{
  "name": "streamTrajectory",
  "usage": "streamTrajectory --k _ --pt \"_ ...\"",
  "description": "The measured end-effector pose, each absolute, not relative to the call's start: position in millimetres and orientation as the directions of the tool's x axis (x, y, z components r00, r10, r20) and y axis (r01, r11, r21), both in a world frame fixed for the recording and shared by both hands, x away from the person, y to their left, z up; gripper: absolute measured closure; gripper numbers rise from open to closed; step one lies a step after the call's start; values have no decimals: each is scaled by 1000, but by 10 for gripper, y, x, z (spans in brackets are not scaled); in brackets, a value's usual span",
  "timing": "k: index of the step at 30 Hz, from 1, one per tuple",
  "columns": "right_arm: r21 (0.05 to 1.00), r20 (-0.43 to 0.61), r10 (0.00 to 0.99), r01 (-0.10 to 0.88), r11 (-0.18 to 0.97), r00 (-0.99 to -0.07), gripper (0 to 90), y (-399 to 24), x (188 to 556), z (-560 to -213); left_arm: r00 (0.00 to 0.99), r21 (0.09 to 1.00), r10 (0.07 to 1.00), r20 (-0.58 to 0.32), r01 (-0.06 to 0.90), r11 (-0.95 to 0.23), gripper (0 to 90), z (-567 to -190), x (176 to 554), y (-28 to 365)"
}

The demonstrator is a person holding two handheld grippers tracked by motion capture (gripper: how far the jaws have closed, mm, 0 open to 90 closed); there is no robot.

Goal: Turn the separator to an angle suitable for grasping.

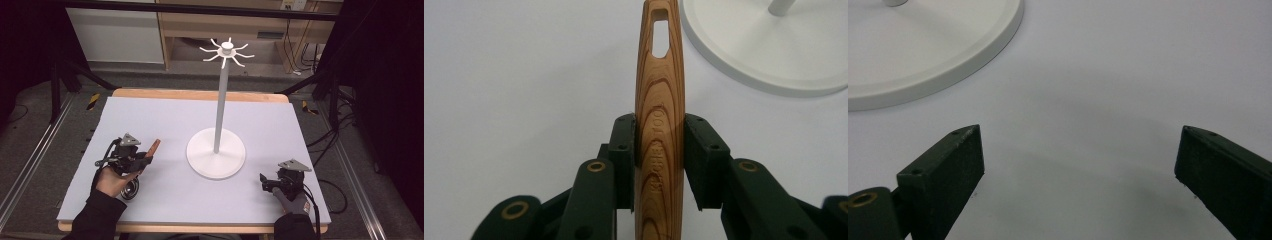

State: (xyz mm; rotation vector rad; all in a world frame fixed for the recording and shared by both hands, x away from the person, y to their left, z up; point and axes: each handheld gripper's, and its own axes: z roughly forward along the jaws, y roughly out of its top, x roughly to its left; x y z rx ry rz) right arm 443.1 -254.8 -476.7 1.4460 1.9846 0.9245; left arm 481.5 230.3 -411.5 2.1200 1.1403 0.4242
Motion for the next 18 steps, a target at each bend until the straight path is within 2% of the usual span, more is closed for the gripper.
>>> streamTrajectory --k 18 --pt "773 -19 954 600 205 -300 59 -2550 4433 -4765 538 788 841 -57 541 -293 673 -3896 4711 2413"
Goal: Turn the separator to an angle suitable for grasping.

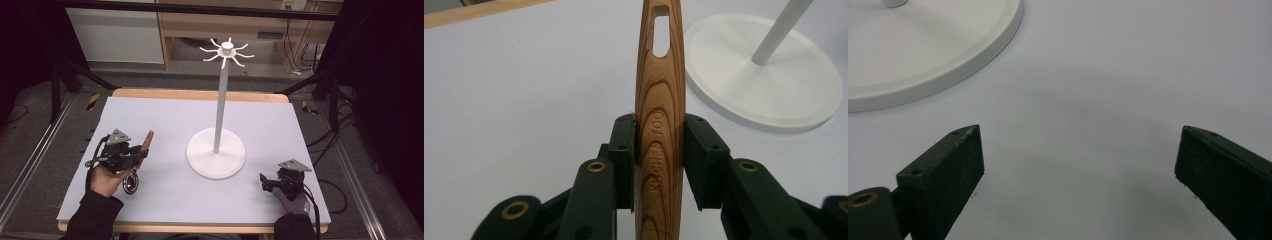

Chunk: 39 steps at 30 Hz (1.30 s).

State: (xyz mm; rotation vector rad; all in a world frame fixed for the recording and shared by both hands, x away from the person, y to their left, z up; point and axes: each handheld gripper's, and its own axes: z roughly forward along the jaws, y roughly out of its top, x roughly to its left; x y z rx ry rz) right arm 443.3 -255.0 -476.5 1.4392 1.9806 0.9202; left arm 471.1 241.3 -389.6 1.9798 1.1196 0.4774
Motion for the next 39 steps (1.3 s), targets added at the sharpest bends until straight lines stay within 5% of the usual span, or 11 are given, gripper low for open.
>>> streamTrajectory --k 39 --pt "779 -16 958 597 191 -286 58 -2549 4436 -4754 535 949 843 -62 292 -115 674 -3368 4467 2447"
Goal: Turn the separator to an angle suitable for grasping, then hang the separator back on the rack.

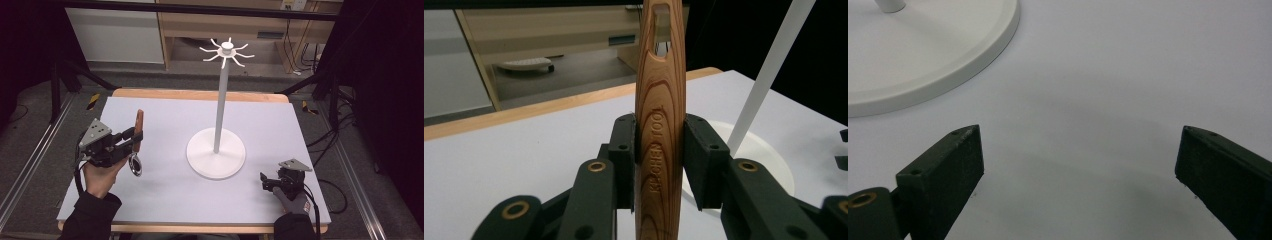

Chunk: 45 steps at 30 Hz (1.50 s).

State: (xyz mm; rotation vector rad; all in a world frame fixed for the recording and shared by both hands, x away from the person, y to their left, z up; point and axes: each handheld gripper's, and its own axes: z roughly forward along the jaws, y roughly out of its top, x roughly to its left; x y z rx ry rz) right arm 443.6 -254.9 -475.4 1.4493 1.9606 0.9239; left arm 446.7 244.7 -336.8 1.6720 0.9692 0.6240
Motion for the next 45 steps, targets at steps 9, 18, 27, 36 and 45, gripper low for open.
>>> streamTrajectory --k 9,18,27,36,45 --pt "776 -15 957 600 194 -289 58 -2540 4438 -4758 547 959 835 -67 265 -96 673 -3266 4456 2439" --pt "776 -18 957 600 196 -289 57 -2540 4433 -4755 558 966 827 -68 244 -85 673 -3202 4492 2348" --pt "777 -19 956 597 199 -294 57 -2539 4425 -4752 574 975 816 -71 213 -65 673 -3053 4521 2222" --pt "779 -17 957 596 195 -290 57 -2545 4422 -4753 591 982 804 -62 179 -55 673 -2884 4495 2101" --pt "775 -18 956 600 200 -294 57 -2540 4430 -4762 599 986 799 -51 159 -57 674 -2784 4510 2011"
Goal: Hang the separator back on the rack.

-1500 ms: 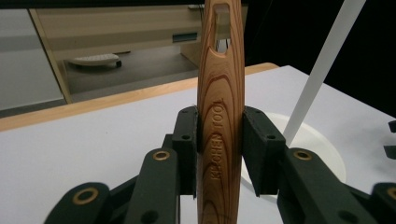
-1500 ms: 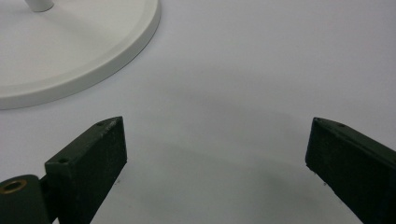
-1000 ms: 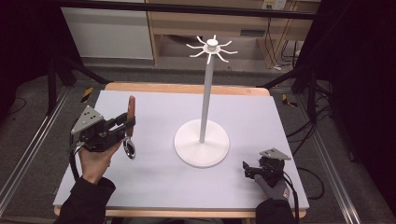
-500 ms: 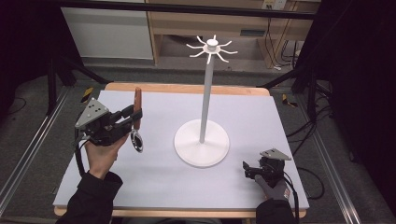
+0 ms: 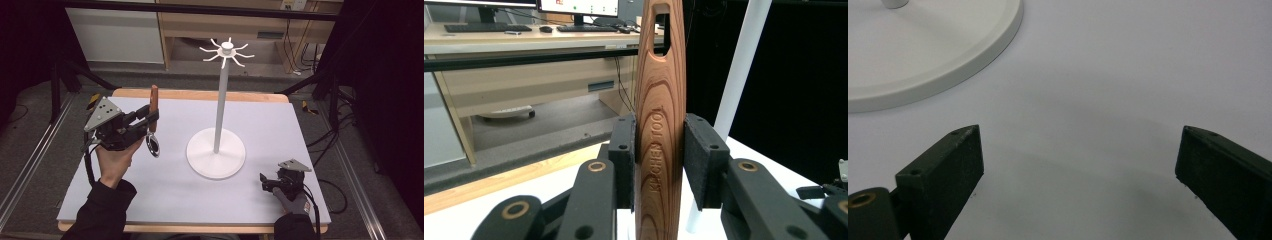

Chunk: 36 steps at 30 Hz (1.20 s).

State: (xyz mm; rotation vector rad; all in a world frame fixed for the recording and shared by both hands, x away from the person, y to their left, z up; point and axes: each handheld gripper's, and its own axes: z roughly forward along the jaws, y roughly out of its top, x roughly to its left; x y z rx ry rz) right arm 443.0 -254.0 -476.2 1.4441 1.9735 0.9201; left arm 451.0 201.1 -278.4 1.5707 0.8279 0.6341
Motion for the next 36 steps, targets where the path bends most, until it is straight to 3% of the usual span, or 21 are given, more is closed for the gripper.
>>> streamTrajectory --k 36 --pt "774 -22 958 602 197 -286 56 -2543 4432 -4761 653 996 757 -24 77 -35 673 -2218 4516 1705"
